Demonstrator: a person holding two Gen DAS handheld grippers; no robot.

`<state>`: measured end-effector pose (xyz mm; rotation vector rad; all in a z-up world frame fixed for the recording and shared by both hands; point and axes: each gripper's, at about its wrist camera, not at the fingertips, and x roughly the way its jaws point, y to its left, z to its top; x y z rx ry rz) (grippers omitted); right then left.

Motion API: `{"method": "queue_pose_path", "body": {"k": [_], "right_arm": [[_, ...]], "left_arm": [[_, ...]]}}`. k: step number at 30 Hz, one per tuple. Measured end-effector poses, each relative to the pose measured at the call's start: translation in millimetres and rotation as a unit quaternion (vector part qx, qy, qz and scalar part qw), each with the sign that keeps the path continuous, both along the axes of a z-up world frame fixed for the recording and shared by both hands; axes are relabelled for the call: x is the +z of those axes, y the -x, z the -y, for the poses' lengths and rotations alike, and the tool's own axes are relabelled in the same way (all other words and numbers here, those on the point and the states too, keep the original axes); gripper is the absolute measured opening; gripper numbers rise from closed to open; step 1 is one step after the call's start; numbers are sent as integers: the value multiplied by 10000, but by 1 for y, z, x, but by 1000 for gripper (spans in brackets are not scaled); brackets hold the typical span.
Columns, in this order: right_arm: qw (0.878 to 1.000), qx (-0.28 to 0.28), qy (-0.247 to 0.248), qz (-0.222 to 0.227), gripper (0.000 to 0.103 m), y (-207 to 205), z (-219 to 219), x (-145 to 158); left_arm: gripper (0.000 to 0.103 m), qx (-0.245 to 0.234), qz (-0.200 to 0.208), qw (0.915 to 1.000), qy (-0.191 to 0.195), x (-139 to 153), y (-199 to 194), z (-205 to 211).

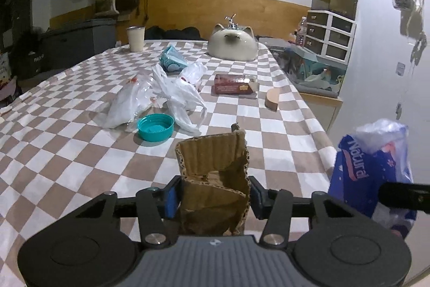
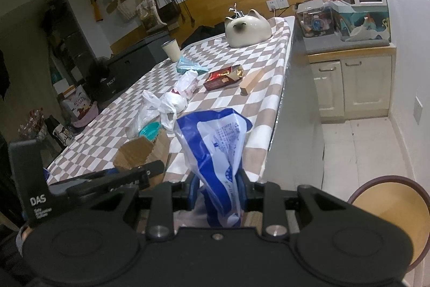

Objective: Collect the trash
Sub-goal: 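Lift the cardboard with the left gripper while the right lifts the blue-white bag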

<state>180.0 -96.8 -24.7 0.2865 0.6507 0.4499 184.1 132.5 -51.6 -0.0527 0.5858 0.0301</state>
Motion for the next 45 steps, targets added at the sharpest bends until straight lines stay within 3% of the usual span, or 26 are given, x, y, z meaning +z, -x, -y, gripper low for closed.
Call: {"method": "queue_pose_path", "body": {"k": [13, 28, 38, 45], "right_arm": [[9991, -107, 255, 317, 30, 21, 10, 16], [9934, -568, 701, 703, 30, 53, 58, 30], [9877, -1110, 874, 672, 30, 67, 113, 23], [9828, -1493, 981, 470, 30, 64, 154, 7]], "left_arm": [[51, -136, 404, 9990, -152, 29, 39, 19], [51, -435, 706, 9965, -134, 52, 71, 67], [51, -965, 688, 9929, -123, 49, 64, 124], [51, -1439, 420, 9887, -29, 34, 40, 172]]}}
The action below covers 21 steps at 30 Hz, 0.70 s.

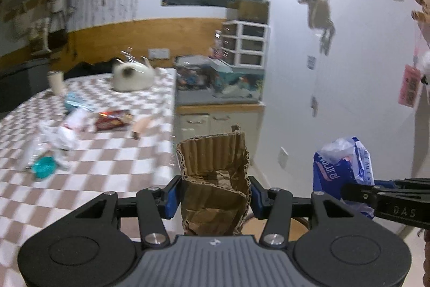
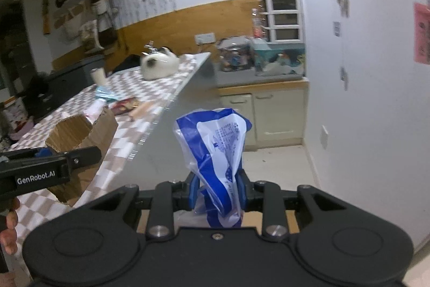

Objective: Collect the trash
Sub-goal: 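Lift the cardboard with the left gripper while the right lifts the blue-white bag, then open the left gripper over the wastebasket while the right releases the bag into it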

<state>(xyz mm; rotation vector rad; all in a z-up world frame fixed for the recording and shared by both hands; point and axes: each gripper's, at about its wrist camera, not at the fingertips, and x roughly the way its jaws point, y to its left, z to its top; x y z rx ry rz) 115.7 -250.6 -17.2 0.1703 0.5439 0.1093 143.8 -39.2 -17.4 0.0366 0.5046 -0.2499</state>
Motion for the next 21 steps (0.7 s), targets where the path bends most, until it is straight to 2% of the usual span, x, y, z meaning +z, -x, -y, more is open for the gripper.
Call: {"method": "queue_pose_path", "body": {"k": [11, 16, 21], "right_arm": [[9974, -501, 8, -512, 30, -22, 48, -37], [9945, -576, 11, -871, 30, -44, 58, -59], [9895, -639, -43, -1293, 30, -69, 66, -84]], "left_arm": [[52, -509, -730, 9960, -43, -43, -49, 60], [51, -642, -1210, 9906, -13, -67, -79, 75], [51, -736, -1777, 9813, -71, -97, -110, 89]]}}
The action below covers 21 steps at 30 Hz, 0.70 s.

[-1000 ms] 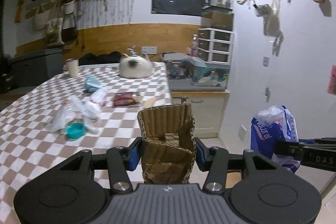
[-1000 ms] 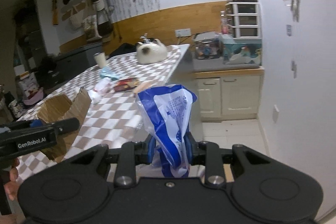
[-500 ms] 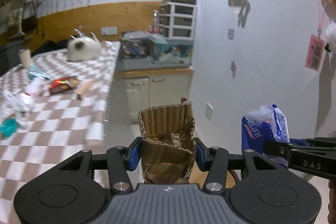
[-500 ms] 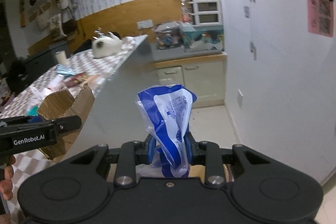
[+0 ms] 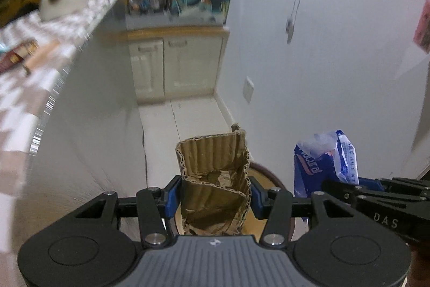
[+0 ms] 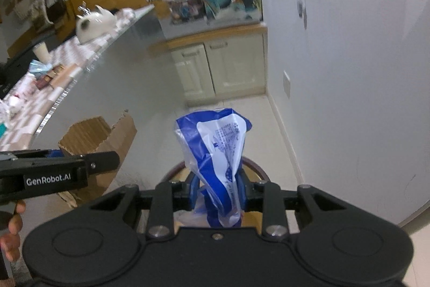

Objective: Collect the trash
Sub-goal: 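Open the left gripper over the wastebasket while the right releases the bag into it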

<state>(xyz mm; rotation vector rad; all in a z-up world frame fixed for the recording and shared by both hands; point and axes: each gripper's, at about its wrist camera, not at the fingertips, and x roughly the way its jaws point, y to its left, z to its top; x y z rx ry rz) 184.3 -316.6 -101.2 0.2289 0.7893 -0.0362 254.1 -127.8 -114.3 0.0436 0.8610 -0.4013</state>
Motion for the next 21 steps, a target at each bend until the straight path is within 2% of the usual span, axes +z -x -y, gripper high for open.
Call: {"method": "queue_pose_path", "body": {"k": [7, 14, 21], "right_arm": [[9977, -73, -151, -652, 30, -33, 8, -38], [9914, -179, -330, -1250, 30, -66, 16, -73], [9855, -156, -350, -1655, 31, -90, 20, -102]], "left_arm": [[52, -136, -870, 9960, -142, -45, -47, 21], [52, -176, -1433, 9892, -251, -84, -79, 39], [52, 4, -1933, 9808, -258, -120, -93, 37]]}}
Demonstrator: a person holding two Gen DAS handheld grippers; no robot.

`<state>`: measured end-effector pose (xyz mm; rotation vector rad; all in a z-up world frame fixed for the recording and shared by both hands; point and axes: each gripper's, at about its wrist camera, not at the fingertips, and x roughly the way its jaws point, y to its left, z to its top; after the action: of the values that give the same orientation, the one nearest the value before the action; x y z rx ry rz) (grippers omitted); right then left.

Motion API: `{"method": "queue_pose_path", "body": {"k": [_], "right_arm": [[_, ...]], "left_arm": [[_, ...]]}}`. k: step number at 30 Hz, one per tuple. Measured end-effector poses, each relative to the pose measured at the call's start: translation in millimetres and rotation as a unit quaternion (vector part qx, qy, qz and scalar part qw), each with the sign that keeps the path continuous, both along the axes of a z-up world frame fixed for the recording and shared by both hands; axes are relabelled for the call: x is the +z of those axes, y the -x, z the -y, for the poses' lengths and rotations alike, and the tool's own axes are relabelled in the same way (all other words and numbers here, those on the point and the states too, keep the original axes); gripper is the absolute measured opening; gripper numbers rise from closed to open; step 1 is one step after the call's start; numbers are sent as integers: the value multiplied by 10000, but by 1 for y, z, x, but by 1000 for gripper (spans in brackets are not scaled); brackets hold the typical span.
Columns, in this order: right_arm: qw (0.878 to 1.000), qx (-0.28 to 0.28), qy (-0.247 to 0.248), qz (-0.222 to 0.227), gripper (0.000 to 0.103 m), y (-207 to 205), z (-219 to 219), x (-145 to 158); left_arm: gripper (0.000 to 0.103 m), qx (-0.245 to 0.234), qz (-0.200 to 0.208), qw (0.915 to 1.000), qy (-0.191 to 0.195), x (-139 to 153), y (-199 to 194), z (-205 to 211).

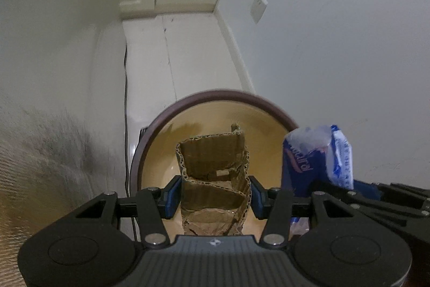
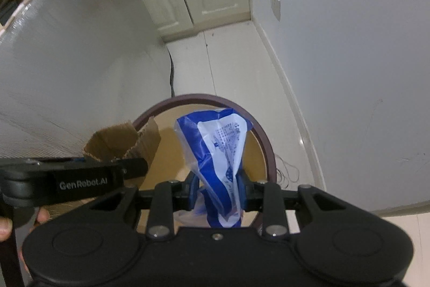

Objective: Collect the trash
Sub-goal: 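Open the left gripper over the wastebasket while the right releases the bag into it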

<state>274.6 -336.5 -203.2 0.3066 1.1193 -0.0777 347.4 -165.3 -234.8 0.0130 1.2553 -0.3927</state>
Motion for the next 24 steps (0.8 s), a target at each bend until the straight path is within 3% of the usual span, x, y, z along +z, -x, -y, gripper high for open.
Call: {"method": "queue_pose_path", "body": {"k": [15, 24], "right_arm": [[9990, 155, -19, -411, 32, -24, 2, -30], [9987, 167, -14, -480, 34, -28, 1, -35]], "left_arm": [[53, 388, -320, 9987, -130, -28, -16, -9], [67, 454, -275, 9983, -231, -31, -18, -12]]}}
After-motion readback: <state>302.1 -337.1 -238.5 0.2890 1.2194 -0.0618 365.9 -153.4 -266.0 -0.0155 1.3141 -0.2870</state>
